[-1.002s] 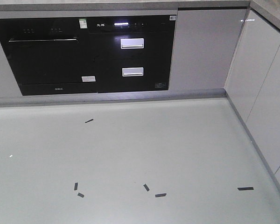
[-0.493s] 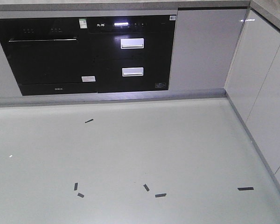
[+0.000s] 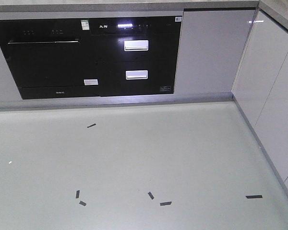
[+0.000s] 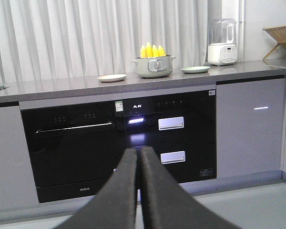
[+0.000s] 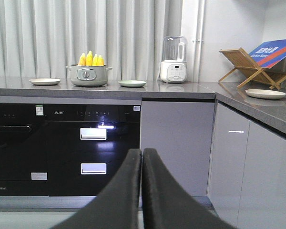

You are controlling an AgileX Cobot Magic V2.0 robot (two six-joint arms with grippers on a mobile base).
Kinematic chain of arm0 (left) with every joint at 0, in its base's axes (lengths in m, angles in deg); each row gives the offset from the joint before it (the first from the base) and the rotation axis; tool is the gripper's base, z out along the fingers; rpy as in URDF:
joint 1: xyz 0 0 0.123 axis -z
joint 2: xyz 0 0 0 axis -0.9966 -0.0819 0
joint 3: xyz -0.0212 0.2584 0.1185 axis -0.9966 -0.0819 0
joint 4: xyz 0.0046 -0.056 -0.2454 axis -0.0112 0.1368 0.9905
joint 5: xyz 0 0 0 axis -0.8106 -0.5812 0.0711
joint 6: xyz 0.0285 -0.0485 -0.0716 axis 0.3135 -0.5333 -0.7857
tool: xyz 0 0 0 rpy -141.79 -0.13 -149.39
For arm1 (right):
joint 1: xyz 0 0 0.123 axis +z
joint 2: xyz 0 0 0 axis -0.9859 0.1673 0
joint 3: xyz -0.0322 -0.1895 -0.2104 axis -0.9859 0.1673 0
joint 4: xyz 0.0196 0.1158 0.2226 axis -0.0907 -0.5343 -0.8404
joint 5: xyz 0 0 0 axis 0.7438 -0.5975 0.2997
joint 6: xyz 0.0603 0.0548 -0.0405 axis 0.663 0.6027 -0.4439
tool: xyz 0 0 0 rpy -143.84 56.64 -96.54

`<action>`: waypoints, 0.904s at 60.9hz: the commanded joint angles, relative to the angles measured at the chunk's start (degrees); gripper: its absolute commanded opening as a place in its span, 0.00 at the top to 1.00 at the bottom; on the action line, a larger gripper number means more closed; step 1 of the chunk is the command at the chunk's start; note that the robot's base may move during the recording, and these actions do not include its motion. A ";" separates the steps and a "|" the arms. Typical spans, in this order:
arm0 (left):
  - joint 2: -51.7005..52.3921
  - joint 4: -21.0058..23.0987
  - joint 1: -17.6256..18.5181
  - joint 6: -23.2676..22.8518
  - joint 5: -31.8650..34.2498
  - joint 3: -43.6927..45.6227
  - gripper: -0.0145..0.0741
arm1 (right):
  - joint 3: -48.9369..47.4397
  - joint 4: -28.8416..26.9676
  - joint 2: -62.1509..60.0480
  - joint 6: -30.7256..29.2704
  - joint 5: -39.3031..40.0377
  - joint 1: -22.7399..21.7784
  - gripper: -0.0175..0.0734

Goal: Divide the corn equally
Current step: 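Drive the base forward toward the counter with the pot and plates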

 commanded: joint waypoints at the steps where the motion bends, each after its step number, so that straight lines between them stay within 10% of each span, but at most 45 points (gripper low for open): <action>1: 0.87 0.22 0.14 -0.56 4.25 -0.69 0.84 | 0.65 0.55 -0.39 -0.29 4.25 -0.09 0.82; 55: 0.87 0.22 0.14 -0.56 4.25 -0.69 0.84 | 0.65 0.55 -0.39 -0.29 4.25 -0.09 0.82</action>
